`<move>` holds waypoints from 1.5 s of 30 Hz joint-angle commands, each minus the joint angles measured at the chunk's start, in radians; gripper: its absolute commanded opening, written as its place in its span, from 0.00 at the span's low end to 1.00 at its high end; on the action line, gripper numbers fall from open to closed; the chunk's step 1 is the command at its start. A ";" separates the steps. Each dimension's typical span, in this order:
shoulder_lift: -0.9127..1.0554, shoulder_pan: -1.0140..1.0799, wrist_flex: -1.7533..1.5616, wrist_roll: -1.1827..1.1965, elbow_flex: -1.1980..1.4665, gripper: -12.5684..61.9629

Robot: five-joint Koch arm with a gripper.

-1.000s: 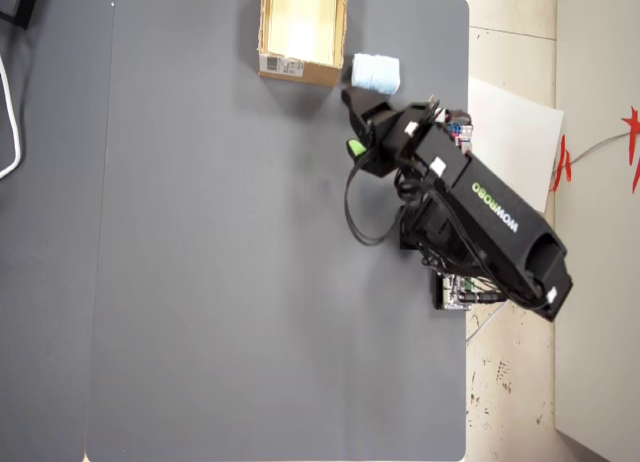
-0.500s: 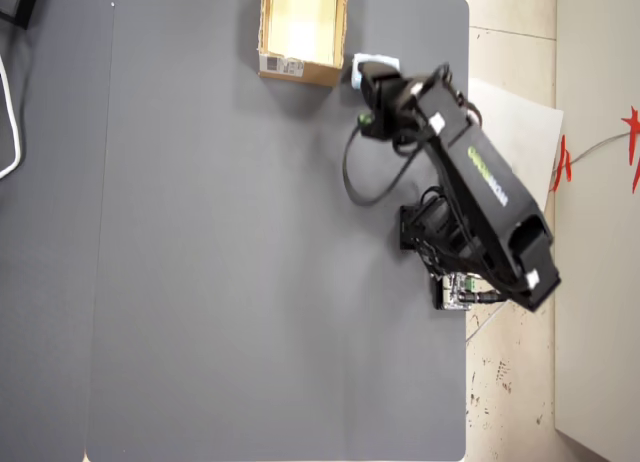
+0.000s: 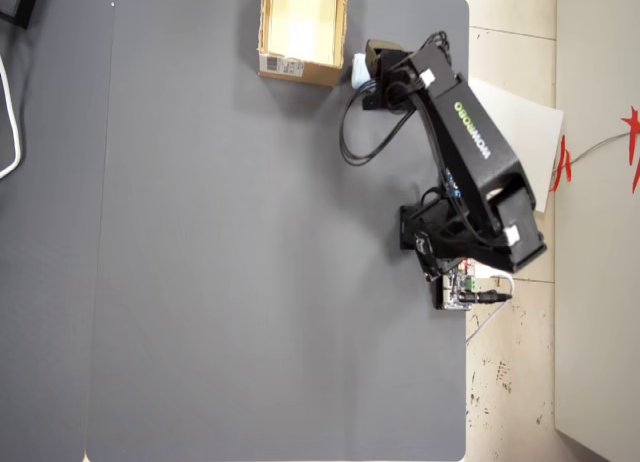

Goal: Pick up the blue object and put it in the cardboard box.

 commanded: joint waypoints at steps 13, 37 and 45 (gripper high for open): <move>-0.178 0.086 -0.114 0.041 -0.083 0.61; -0.101 0.121 -0.549 0.219 0.106 0.36; 0.038 0.120 -0.684 0.259 0.186 0.36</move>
